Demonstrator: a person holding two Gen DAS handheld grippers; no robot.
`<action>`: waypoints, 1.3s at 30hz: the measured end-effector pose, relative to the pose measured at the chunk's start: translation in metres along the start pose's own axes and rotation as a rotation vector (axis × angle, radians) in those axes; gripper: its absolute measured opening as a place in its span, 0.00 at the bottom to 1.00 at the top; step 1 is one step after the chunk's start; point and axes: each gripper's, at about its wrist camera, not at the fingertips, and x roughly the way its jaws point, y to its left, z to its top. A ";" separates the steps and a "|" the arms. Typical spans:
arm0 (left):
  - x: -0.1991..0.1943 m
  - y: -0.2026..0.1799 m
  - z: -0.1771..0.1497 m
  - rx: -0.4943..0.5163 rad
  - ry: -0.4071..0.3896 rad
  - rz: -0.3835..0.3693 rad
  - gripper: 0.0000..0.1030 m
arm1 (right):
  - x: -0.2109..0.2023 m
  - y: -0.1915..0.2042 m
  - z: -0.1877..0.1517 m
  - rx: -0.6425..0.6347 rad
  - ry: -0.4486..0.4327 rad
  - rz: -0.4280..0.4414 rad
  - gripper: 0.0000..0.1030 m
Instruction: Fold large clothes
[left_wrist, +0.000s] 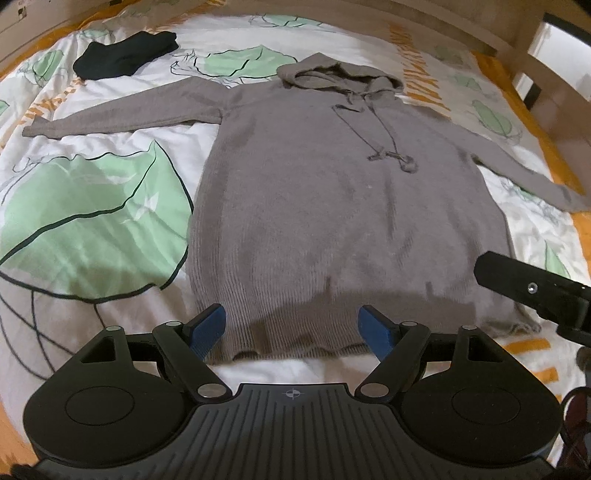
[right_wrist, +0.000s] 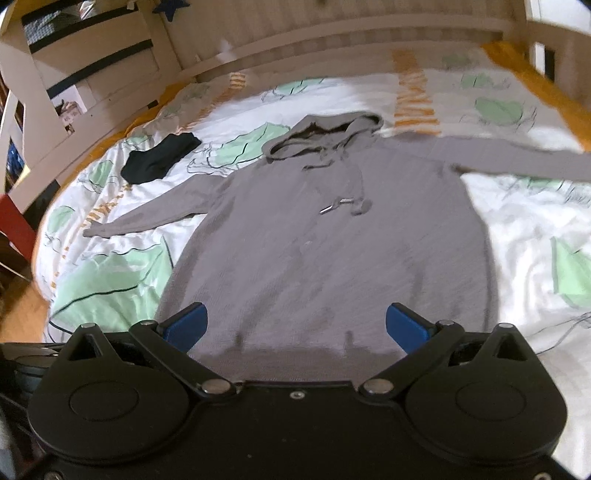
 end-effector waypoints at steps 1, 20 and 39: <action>0.002 0.003 0.002 -0.010 -0.002 -0.009 0.76 | 0.004 -0.003 0.001 0.016 0.009 0.015 0.99; 0.060 0.027 0.079 -0.029 -0.104 -0.116 0.76 | 0.087 -0.083 0.043 0.267 0.126 0.287 0.99; 0.149 -0.030 0.164 0.056 -0.227 -0.056 0.76 | 0.031 -0.306 0.127 0.339 -0.126 -0.314 0.99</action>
